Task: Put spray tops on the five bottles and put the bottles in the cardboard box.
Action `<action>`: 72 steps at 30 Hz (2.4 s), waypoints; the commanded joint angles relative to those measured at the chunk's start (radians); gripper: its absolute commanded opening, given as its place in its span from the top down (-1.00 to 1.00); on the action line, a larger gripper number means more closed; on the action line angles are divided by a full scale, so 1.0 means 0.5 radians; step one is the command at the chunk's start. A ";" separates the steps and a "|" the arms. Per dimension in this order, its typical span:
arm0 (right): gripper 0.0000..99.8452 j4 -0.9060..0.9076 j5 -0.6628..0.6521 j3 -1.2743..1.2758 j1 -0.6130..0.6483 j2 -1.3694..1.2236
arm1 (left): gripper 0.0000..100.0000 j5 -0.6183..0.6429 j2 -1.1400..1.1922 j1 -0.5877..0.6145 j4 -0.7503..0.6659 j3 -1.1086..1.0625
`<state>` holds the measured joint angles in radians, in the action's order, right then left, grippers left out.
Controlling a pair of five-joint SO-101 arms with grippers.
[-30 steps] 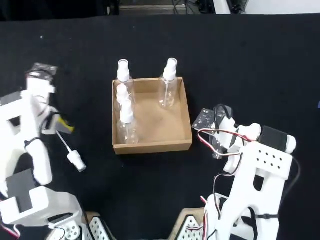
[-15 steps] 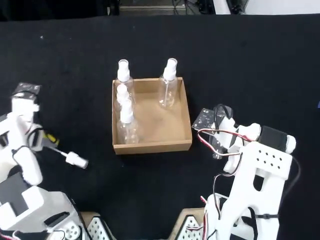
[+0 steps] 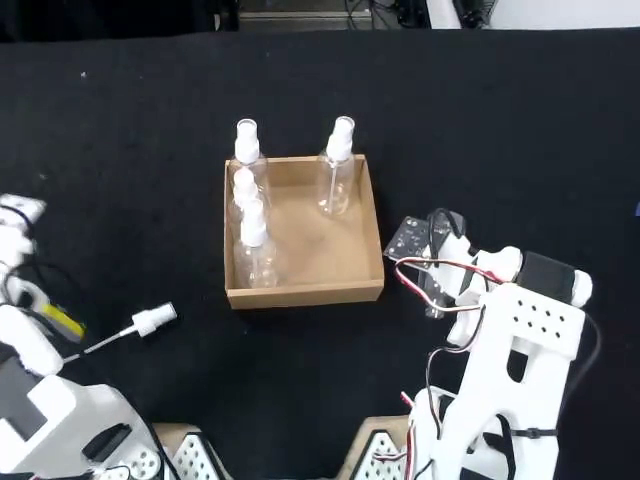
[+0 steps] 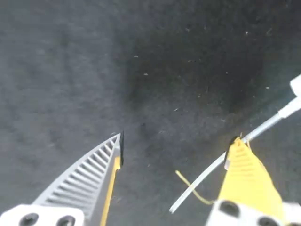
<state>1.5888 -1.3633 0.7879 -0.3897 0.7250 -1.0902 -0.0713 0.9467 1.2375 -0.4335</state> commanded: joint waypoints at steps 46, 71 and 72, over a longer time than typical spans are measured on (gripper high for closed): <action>0.43 -0.025 0.000 0.081 -0.058 0.060 | 0.44 -0.196 -0.236 -1.168 -0.338 -0.594; 0.43 -0.025 0.000 0.072 -0.055 0.060 | 0.93 0.764 0.077 -0.210 -0.436 -0.008; 0.43 -0.028 0.000 0.066 -0.055 0.060 | 0.91 0.764 0.172 -0.164 -0.433 0.026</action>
<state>1.5888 -1.3633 0.8309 -0.4005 0.7250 -0.7618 -0.1051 0.7564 1.0349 -0.5301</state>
